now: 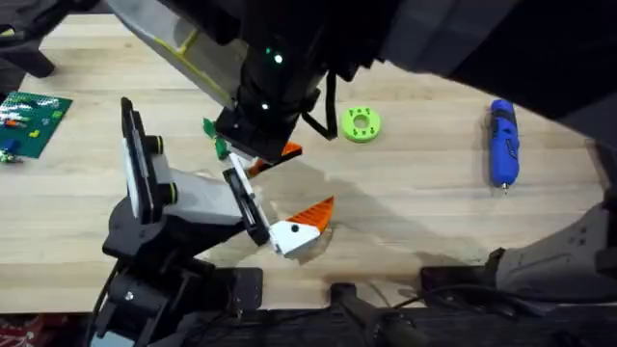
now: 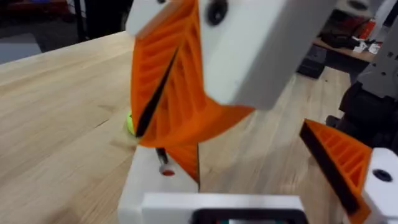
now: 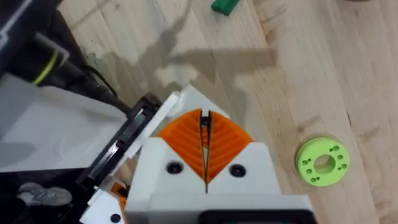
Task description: Pick up the gripper from the table and insert it into the empty holder that is missing its gripper. Then pick up a screw, insert it into the mounting hole, and use the screwdriver to tighten it. Finally, clean up the table by picking up the vegetable and placing it into the bucket.
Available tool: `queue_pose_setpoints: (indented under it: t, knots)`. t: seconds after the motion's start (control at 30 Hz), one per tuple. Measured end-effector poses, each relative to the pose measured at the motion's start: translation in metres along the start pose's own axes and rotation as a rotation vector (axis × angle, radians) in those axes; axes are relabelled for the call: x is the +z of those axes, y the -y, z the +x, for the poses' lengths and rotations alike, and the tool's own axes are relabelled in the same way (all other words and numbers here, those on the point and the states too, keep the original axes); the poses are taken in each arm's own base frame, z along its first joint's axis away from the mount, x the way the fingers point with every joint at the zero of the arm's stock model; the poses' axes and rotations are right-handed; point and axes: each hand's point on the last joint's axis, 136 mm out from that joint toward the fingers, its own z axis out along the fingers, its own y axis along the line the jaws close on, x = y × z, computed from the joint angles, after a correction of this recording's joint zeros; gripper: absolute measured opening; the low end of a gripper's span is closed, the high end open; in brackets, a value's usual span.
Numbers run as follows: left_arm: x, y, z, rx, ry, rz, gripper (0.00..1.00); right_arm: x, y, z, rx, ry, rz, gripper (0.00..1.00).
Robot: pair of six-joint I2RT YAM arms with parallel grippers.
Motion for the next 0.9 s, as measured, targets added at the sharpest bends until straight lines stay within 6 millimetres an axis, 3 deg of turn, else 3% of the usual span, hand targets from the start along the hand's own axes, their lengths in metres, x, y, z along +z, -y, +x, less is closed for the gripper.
queue_pose_setpoints:
  t: [0.9]
  knots:
    - [0.0000,0.0000,0.0000,0.000,0.000,0.000,0.986,0.0009,-0.0061,0.0012,0.008,-0.004,-0.035,0.007]
